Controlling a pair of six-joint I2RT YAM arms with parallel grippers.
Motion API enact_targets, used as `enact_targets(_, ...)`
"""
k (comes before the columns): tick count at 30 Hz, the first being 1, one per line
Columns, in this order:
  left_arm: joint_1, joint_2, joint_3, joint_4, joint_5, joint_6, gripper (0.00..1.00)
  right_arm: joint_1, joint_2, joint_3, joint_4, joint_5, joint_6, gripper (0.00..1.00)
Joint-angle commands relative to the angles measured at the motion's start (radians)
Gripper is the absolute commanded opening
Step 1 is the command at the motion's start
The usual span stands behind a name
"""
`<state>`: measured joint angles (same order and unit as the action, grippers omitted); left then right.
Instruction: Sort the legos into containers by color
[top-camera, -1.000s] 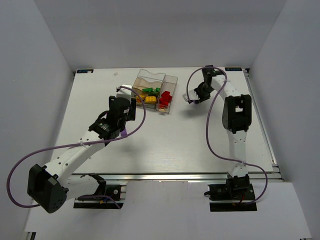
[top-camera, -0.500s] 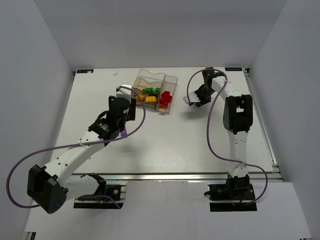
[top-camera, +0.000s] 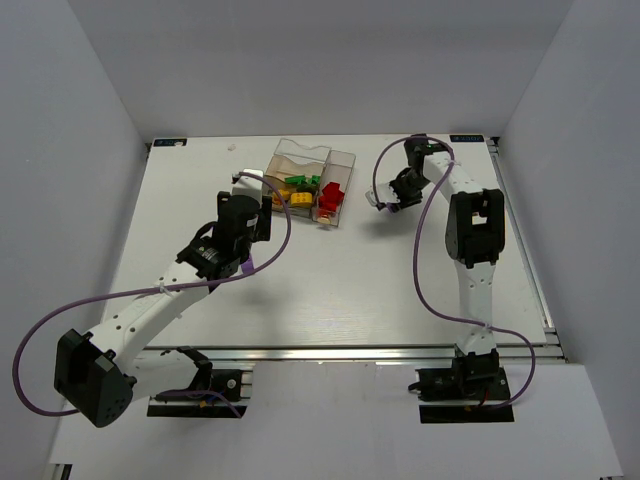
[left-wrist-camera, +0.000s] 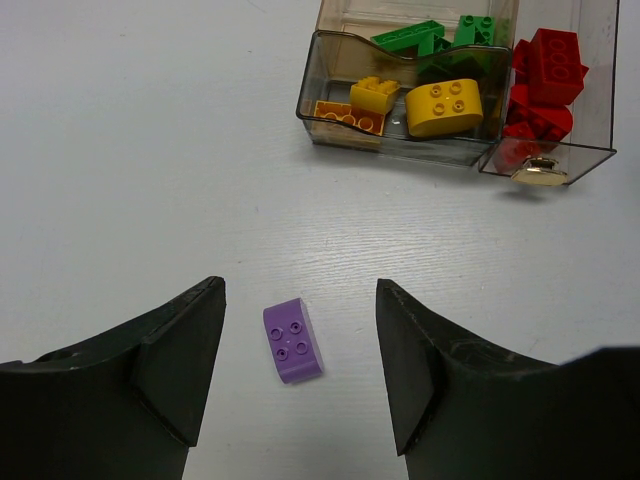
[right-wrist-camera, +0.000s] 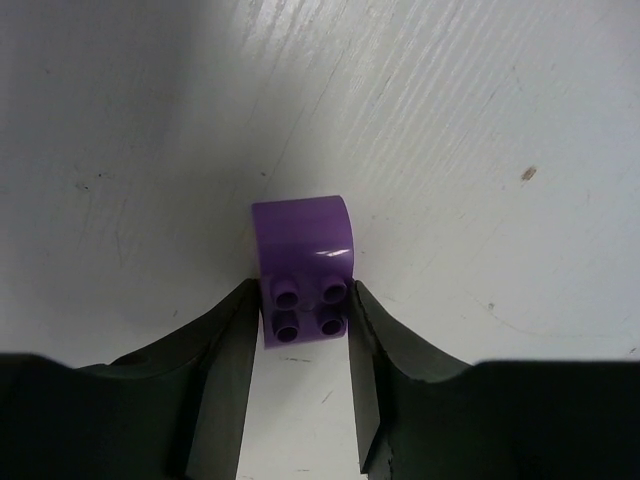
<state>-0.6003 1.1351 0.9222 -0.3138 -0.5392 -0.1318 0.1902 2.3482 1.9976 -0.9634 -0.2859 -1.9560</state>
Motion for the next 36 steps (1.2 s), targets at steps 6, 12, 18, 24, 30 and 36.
enact_targets(6,-0.003,-0.031,-0.013,0.007,-0.005,-0.003,0.72,0.032,-0.128,-0.029,0.148,-0.154,0.411,0.09)
enact_targets(12,-0.003,-0.014,-0.008,-0.004,-0.011,-0.015,0.72,0.133,-0.292,-0.195,0.532,-0.203,0.989,0.06)
enact_targets(18,-0.003,-0.014,-0.013,-0.002,-0.028,-0.026,0.72,0.228,-0.267,-0.154,0.758,-0.148,1.311,0.06)
enact_targets(24,-0.003,-0.014,-0.022,0.004,-0.039,-0.025,0.72,0.281,-0.11,-0.008,0.899,-0.014,1.39,0.08)
enact_targets(30,-0.003,-0.006,-0.028,0.007,-0.059,-0.017,0.72,0.288,-0.026,0.019,1.178,0.096,1.393,0.07)
enact_targets(36,-0.003,0.0,-0.029,0.01,-0.073,-0.011,0.72,0.296,0.04,0.055,1.273,0.142,1.396,0.05)
